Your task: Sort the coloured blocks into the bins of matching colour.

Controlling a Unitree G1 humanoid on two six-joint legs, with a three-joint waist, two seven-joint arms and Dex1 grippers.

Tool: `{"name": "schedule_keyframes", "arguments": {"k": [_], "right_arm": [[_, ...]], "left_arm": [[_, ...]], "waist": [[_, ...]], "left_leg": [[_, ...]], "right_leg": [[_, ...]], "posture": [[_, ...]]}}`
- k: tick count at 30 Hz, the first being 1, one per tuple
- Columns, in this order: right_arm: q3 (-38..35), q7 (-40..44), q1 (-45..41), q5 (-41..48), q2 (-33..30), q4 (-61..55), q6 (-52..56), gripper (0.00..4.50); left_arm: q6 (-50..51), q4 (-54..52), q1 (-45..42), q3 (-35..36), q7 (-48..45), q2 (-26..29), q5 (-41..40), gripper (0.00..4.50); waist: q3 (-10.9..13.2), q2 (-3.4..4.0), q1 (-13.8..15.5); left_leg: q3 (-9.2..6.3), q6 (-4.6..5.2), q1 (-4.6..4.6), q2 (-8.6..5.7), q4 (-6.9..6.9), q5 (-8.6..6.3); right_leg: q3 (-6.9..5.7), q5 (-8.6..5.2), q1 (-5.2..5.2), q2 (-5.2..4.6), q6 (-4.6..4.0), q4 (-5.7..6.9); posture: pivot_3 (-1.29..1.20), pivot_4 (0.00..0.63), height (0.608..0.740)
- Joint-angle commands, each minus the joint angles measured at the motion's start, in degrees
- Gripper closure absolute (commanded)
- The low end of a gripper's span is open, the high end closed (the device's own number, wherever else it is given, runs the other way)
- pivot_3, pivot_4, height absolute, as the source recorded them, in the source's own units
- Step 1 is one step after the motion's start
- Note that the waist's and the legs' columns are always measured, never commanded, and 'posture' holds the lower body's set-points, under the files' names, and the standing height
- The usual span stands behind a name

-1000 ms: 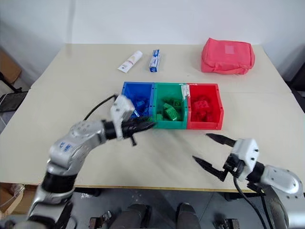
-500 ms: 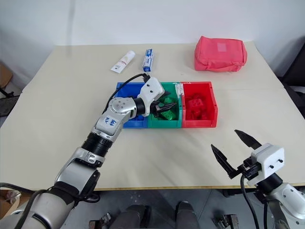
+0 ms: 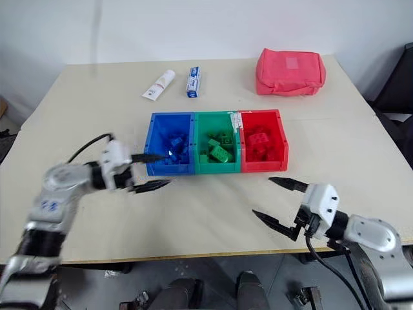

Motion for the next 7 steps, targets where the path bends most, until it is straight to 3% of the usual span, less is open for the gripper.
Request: {"name": "schedule_keyframes", "arguments": {"k": [1, 7], "right_arm": [[0.42, 5.25, -3.44, -0.77, -1.32, 6.15, -3.78, 0.0], [0.01, 8.42, -5.14, -0.62, -1.68, 10.06, -4.9, 0.0]], "left_arm": [[-3.25, -2.45, 4.67, 4.59, 1.24, 1.07, -0.84, 0.87], [-5.74, -7.51, 11.62, 6.36, 6.6, -1.22, 0.52, 0.87]], "waist": [[0.0, 0.0, 0.66], [0.0, 0.0, 1.29]], "left_leg": [[0.0, 0.02, 0.0, -0.01, 0.04, -0.01], [0.01, 0.08, -0.01, -0.05, 0.1, -0.09]], "right_leg": [[-0.01, 0.0, 0.04, -0.01, 0.01, -0.04], [0.0, 0.01, 0.07, -0.07, 0.02, -0.04]], "posture": [[0.0, 0.15, 0.74], [0.0, 0.15, 0.74]]}}
